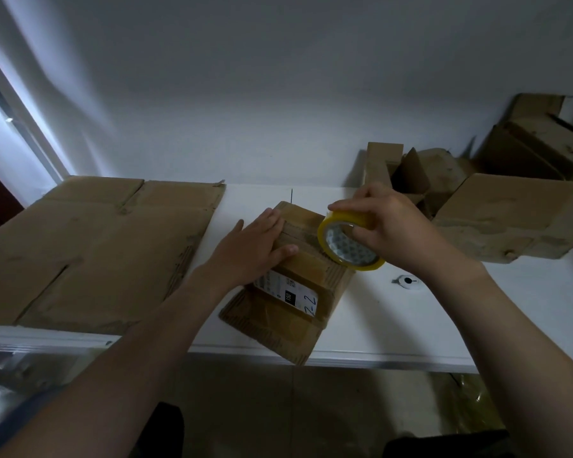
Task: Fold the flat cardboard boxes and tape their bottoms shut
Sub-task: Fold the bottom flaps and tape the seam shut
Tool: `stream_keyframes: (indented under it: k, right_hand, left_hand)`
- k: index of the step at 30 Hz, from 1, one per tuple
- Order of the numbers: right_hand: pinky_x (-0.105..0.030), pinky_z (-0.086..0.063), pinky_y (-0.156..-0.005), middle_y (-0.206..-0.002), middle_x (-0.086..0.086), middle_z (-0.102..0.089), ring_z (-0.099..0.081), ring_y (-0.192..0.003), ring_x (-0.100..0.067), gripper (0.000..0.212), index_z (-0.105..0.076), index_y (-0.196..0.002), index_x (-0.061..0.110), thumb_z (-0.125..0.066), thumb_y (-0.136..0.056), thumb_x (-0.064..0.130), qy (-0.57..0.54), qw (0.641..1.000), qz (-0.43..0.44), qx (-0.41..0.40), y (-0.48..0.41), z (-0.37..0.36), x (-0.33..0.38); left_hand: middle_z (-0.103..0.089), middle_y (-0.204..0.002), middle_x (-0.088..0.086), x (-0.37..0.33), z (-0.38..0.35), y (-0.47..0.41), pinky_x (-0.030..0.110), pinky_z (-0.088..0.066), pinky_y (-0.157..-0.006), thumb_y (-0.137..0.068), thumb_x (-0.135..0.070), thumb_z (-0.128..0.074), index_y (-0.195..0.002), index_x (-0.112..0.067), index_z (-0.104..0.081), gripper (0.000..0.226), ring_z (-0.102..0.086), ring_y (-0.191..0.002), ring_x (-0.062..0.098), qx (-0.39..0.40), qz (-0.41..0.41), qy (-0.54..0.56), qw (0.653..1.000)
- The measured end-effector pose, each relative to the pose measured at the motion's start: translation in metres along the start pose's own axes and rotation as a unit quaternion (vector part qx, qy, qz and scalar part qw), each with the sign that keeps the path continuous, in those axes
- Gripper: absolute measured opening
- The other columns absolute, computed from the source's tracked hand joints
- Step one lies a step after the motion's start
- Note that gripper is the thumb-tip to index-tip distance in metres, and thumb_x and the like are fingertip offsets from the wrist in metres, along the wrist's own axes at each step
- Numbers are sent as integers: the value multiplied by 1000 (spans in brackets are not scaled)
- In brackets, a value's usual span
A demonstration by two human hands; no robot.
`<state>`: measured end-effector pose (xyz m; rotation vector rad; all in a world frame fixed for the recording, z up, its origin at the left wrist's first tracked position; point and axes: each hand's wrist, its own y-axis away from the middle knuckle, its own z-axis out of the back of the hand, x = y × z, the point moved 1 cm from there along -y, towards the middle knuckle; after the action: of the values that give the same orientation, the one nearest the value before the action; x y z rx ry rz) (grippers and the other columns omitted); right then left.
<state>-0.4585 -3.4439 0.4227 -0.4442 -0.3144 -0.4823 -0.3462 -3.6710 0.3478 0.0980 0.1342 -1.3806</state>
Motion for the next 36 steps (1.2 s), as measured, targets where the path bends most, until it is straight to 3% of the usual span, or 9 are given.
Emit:
stream_keyframes:
  k: [4,8,13,15,19,22,26,29,36]
  right_hand:
    - [-26,-41,-84,-121,0,-47,-46,-109,-15,43,-60,-136,37,-62,-97,20,58,998,-16,35,-9,-1,12]
    - [-24,-36,-82,-123,-2,-49,-50,-112,-20,44,-56,-140,38,-57,-100,19,79,996,-10,49,-13,-4,15]
    - [-22,-43,-83,-131,5,-50,-47,-113,-9,62,-43,-144,44,-70,-94,20,-59,998,-29,12,-4,-6,-3]
    - [-25,-52,-77,-126,11,-53,-54,-111,-11,59,-48,-134,45,-78,-88,24,-144,988,-46,-36,4,-7,-15]
    - [-39,-57,-84,-125,9,-60,-57,-112,-18,50,-64,-123,42,-79,-84,15,-181,981,-31,-62,13,-7,-28]
    - [-28,-53,-83,-122,9,-61,-57,-113,-14,50,-68,-118,43,-79,-81,10,-172,984,-16,-39,16,0,-28]
    - [-11,-44,-68,-108,13,-62,-58,-95,-2,49,-73,-115,38,-78,-76,8,-136,990,-28,0,27,14,-32]
    - [-12,-44,-62,-97,15,-58,-56,-80,4,48,-75,-115,33,-79,-77,5,-136,989,-50,29,36,19,-36]
    - [-10,-41,-71,-103,26,-53,-55,-94,0,51,-72,-117,40,-80,-79,7,-97,991,-53,81,47,19,-46]
  left_hand:
    - [-10,-169,1,-1,-1,2,52,-1,-125,-95,-63,-6,-158,-13,-22,82,-2,-155,12,-27,-16,-74,997]
    - [-24,-165,5,-10,-4,3,38,-4,-126,-107,-45,-22,-153,-11,-34,58,-17,-153,15,-55,-62,-37,996]
    - [-14,-168,3,-13,-7,5,30,-4,-123,-100,-62,-16,-159,-12,-24,78,-7,-154,11,-28,-23,-14,999]
    - [-11,-169,3,-15,-5,5,29,-1,-124,-95,-65,-9,-159,-12,-23,84,-5,-154,9,-12,-16,-10,1000]
    - [-11,-168,3,-20,-8,6,32,-1,-125,-92,-69,-2,-159,-11,-21,91,-6,-154,10,-24,-6,-40,999]
    - [-12,-168,3,-20,-11,7,32,-1,-125,-88,-75,7,-159,-11,-21,99,-7,-154,10,-35,-3,-53,998]
    - [-13,-168,2,-18,-14,7,32,-1,-125,-85,-75,14,-159,-13,-23,103,-9,-154,10,-45,-3,-50,998]
    - [-14,-168,1,-18,-15,6,33,-1,-125,-88,-72,10,-159,-13,-23,98,-9,-154,10,-47,-2,-51,998]
    - [-15,-168,1,-19,-14,6,34,-2,-125,-78,-79,23,-158,-13,-25,114,-10,-154,10,-48,-4,-48,998]
